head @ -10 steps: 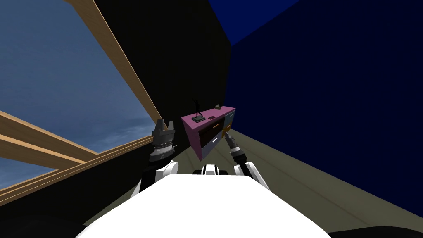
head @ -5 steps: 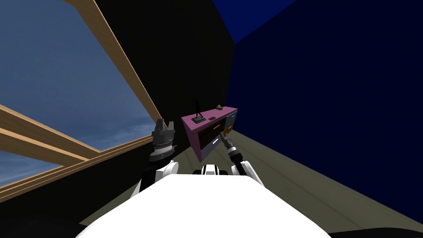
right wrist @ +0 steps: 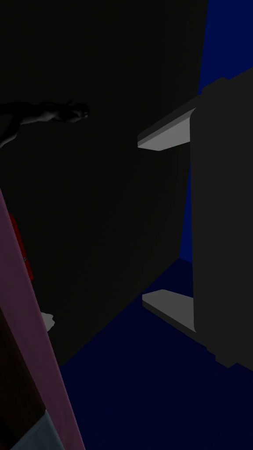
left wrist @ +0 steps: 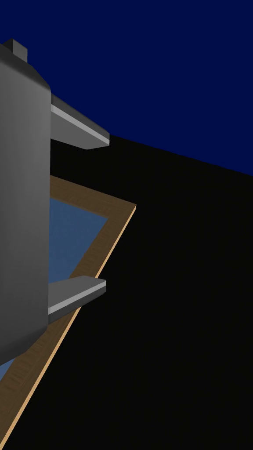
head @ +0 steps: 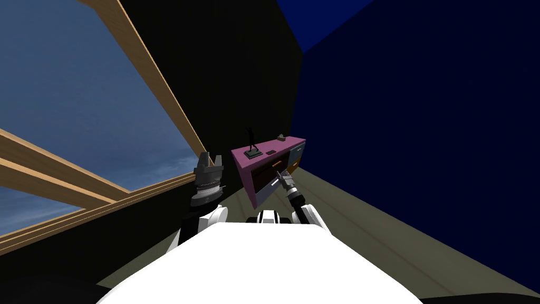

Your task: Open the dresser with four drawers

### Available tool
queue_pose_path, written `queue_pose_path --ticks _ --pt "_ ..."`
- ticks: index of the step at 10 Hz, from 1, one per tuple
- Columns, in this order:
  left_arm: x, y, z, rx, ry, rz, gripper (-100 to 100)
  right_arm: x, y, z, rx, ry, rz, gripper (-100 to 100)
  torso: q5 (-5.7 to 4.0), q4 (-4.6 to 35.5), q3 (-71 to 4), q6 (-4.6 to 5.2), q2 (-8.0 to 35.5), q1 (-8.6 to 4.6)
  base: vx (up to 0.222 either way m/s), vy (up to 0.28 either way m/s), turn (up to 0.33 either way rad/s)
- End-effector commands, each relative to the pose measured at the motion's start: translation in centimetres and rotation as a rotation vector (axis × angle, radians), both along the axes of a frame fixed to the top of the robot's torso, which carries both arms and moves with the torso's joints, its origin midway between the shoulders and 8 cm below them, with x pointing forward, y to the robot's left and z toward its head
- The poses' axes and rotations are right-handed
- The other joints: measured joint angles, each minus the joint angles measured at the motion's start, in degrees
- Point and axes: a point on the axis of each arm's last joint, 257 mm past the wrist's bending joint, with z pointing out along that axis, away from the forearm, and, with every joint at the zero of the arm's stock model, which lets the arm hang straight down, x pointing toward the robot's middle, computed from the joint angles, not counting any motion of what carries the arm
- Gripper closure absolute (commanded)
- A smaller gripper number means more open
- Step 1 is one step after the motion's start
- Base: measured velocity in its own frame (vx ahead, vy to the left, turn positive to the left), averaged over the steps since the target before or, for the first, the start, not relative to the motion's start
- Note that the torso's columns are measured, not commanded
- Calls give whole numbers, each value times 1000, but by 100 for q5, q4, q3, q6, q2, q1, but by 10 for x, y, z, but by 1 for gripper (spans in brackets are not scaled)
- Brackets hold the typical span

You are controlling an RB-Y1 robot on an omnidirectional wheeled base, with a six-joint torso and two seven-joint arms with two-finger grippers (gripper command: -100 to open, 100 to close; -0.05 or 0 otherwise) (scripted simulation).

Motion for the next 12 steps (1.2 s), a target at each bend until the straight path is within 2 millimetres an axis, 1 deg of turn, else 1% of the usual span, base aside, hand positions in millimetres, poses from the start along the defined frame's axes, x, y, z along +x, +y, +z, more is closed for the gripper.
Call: queue_pose_path --ticks 1,2,3,4,5,6,7,8,9,10,11,12 --pt "0 0 0 0 0 0 0 1 10 -12 -124 -7 -7 -100 0 1 1 -2 1 -2 56 -59 55" --pt "0 0 0 0 0 0 0 3 19 -22 -189 -1 -6 -100 0 1 3 0 4 -1 65 -75 97" --pt "0 0 0 0 0 0 0 3 20 -22 -224 -12 -10 -100 -1 1 1 -2 -1 -6 56 -58 66" --pt "0 0 0 0 0 0 0 4 28 -33 -293 -8 -9 -100 0 1 1 0 2 1 66 -61 112" --pt "0 0 0 0 0 0 0 4 29 -33 -325 -19 -13 -100 1 0 0 -2 -2 0 64 -61 57" --pt "0 0 0 0 0 0 0 5 37 -43 -398 -18 -12 -100 0 0 -1 0 -2 -1 83 -59 104" --pt "0 0 0 0 0 0 0 5 37 -43 -427 -28 -15 -100 0 -1 -3 -2 -7 -1 60 -54 67" --pt "0 0 0 0 0 0 0 6 45 -54 -504 -29 -13 -100 1 0 1 0 2 -1 54 -82 111" --pt "0 0 0 0 0 0 0 6 45 -54 -530 -39 -16 -100 -2 2 4 -2 4 -9 50 -74 60" --pt "0 0 0 0 0 0 0 7 53 -65 -609 -42 -14 -100 -1 2 3 0 5 -5 70 -68 106" --pt "0 0 0 0 0 0 0 7 53 -65 -633 -52 -16 -100 0 0 -1 -2 -4 -1 59 -64 60" --pt "0 0 0 0 0 0 0 7 61 -75 -703 -53 -12 -100 1 0 -1 0 -1 2 59 -69 103"
